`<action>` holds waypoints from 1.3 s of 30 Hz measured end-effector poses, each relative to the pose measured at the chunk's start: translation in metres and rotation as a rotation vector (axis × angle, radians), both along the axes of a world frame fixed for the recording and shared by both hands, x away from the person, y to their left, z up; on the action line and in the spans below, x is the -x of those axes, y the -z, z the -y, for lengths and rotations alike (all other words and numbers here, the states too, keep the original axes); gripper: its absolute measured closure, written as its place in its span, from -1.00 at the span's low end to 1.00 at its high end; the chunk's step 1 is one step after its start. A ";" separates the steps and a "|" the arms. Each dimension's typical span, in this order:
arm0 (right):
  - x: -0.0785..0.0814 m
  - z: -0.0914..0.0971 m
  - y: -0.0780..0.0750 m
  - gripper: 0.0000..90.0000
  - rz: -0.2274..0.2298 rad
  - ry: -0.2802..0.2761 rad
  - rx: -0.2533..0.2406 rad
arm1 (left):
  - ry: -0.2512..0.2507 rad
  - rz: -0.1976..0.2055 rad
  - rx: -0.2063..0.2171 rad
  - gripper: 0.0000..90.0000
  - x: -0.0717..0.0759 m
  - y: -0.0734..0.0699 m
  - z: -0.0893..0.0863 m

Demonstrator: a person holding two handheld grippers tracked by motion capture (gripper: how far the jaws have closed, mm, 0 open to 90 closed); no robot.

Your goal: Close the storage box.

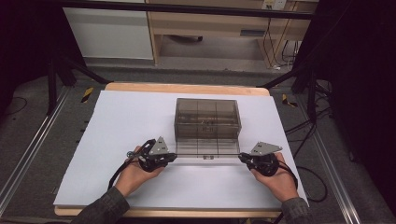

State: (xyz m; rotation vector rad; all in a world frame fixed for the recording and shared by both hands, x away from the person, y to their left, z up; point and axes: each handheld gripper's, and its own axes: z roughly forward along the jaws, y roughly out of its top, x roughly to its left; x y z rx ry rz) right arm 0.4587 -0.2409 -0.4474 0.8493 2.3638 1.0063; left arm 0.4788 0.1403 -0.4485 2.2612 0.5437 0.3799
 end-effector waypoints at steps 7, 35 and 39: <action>-0.001 -0.001 0.001 0.82 0.003 0.005 -0.012 | -0.013 0.003 0.015 0.89 -0.002 0.001 -0.001; 0.019 0.007 -0.005 -0.62 0.033 0.220 -0.067 | 0.031 0.059 -0.043 -0.47 -0.009 -0.022 -0.039; 0.022 0.005 -0.005 -0.73 0.051 0.273 -0.064 | 0.065 0.050 -0.061 -0.66 -0.011 -0.028 -0.047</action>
